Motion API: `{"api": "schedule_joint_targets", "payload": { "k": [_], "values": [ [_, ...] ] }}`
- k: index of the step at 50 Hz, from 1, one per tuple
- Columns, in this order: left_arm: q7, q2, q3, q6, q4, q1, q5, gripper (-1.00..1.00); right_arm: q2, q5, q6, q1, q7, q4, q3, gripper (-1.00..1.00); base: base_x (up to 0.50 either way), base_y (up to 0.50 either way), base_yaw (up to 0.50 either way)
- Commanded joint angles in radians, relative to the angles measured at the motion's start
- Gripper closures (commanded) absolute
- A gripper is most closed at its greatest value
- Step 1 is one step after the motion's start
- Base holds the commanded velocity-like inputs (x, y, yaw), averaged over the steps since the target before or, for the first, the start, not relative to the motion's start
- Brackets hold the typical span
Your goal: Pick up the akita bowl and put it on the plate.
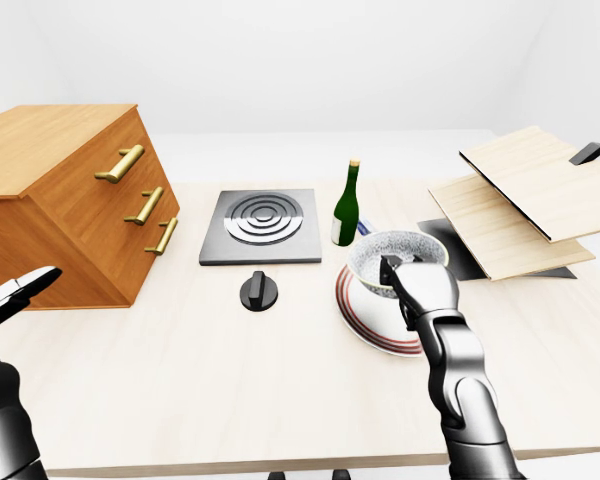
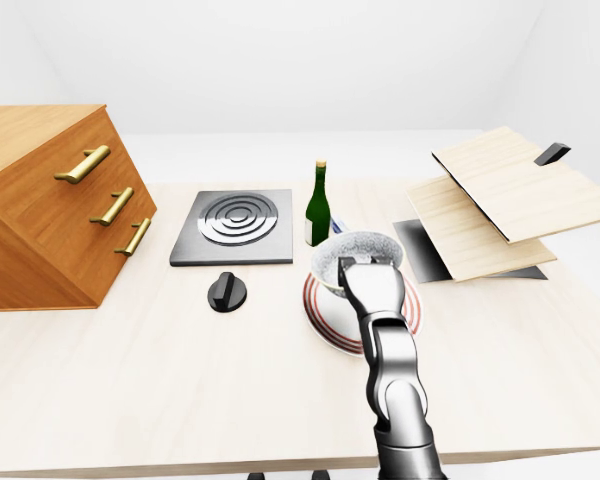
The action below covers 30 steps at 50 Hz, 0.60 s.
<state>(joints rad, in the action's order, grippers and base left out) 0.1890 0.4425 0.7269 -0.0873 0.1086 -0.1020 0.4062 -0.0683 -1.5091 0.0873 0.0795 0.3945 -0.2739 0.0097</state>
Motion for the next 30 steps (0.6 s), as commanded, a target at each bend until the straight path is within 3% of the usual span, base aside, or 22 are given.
{"api": "schedule_joint_targets", "payload": {
  "k": [1, 19, 30],
  "values": [
    [0.000, -0.002, 0.009, 0.000, 0.022, 0.004, 0.003, -1.00, -0.027, 0.049, 0.000, 0.071, -0.058, 0.093, -0.023, 1.00, 0.00, 0.00, 0.00],
    [-0.012, 0.011, -0.038, 0.000, -0.149, -0.027, -0.010, -1.00, -0.063, 0.084, 0.000, 0.116, -0.102, 0.184, -0.042, 1.00, 0.00, 0.00, 0.00],
    [0.009, 0.009, -0.019, 0.000, -0.049, 0.002, 0.010, -1.00, -0.066, 0.102, 0.000, 0.120, -0.149, 0.231, -0.034, 1.00, 0.00, 0.00, 0.00]
  ]
}}
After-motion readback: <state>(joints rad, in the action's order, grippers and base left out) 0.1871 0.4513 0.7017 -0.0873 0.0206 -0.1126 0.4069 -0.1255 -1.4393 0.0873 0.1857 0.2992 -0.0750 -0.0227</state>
